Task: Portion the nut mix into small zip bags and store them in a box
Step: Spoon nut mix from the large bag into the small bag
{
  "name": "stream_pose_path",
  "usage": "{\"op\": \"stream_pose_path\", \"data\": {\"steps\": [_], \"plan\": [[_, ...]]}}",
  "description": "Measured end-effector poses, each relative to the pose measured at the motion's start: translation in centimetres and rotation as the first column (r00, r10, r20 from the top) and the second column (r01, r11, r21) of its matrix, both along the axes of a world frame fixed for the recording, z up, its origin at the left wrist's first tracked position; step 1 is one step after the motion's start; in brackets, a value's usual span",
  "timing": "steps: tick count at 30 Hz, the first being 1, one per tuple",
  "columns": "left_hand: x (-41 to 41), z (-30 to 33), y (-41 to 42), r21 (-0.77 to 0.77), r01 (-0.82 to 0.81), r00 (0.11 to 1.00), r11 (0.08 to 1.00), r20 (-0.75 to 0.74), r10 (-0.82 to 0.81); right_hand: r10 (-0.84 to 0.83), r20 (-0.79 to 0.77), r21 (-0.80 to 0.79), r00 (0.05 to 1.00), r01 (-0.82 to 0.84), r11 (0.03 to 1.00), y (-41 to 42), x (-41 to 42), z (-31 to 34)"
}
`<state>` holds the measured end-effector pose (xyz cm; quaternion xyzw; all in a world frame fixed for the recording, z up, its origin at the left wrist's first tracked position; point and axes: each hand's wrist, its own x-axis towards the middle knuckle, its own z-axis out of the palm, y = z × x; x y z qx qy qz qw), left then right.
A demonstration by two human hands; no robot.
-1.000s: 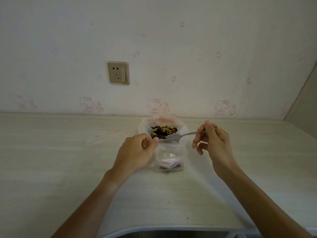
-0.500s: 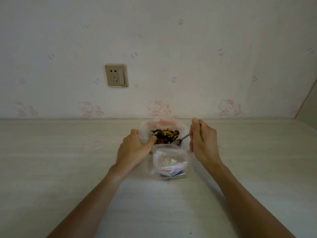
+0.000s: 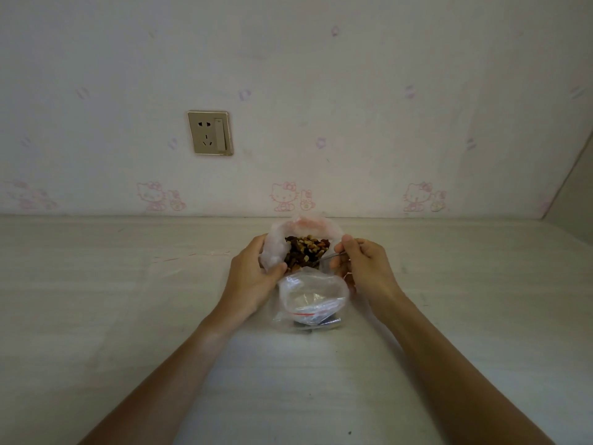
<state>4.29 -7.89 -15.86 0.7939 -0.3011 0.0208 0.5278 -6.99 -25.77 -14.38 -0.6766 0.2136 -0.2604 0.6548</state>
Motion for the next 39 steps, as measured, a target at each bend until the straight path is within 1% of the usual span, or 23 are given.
{"op": "stream_pose_path", "data": {"steps": [2,5,7,10,13,16,19,21,23,25,26,28,30,32,36,39], "plan": [[-0.1,0.1,0.0,-0.024,0.020,1.000,1.000,-0.011,-0.020,0.016,-0.019,0.033,1.000,-0.016,0.999,0.1,0.2,-0.1],[-0.2,0.5,0.1,-0.050,0.035,0.999,0.998,-0.004,-0.035,-0.011,-0.020,0.114,1.000,0.013,0.993,0.1,0.1,0.0],[-0.2,0.7,0.1,-0.059,0.030,1.000,0.998,0.012,-0.029,-0.042,-0.009,0.154,0.999,0.043,0.987,0.1,0.1,0.0],[-0.3,0.8,0.2,-0.066,0.013,1.000,0.998,-0.003,-0.013,-0.086,-0.002,0.193,0.996,0.085,0.978,0.1,0.0,0.0],[-0.2,0.9,0.5,-0.053,-0.018,1.000,0.998,0.000,0.018,-0.108,0.024,0.228,0.994,0.100,0.969,0.1,-0.3,0.3],[-0.1,1.3,0.9,0.003,-0.054,0.998,0.999,0.013,0.053,-0.117,0.065,0.188,0.991,0.103,0.977,0.2,-0.6,0.6],[-0.1,1.4,1.4,0.131,-0.156,0.985,0.979,0.092,0.145,-0.103,0.102,0.151,0.989,0.087,0.985,0.4,-0.9,0.8],[-0.4,1.7,2.0,0.126,-0.243,0.964,0.962,0.142,0.225,-0.096,0.120,0.131,0.988,0.080,0.988,0.5,-1.0,1.0],[-0.6,2.0,2.4,0.070,-0.274,0.953,0.959,0.158,0.260,-0.095,0.138,0.119,0.986,0.079,0.990,0.6,-1.2,1.2],[-0.8,2.2,2.8,0.051,-0.237,0.963,0.970,0.147,0.228,-0.093,0.154,0.115,0.984,0.076,0.990,0.7,-1.4,1.3],[-1.0,2.3,2.9,0.073,-0.206,0.971,0.976,0.137,0.195,-0.091,0.158,0.118,0.983,0.073,0.990,0.7,-1.6,1.4],[-1.4,2.2,3.0,0.168,-0.148,0.985,0.975,0.113,0.130,-0.086,0.160,0.129,0.983,0.066,0.989,0.8,-2.1,1.6],[-1.9,1.9,2.9,0.280,-0.120,0.991,0.952,0.094,0.097,-0.087,0.163,0.139,0.983,0.064,0.988,0.8,-2.6,1.8],[-2.0,1.8,2.9,0.340,-0.106,0.994,0.935,0.074,0.086,-0.089,0.170,0.133,0.981,0.066,0.989,0.8,-3.4,2.1],[-2.1,1.8,2.8,0.375,-0.045,0.999,0.926,0.015,0.042,-0.048,0.211,0.121,0.976,0.023,0.992,0.8,-5.5,2.6],[-2.4,1.9,2.6,0.353,0.046,0.999,0.934,-0.029,-0.038,0.015,0.184,0.025,0.983,-0.020,0.999,1.2,-7.2,2.7]]}}
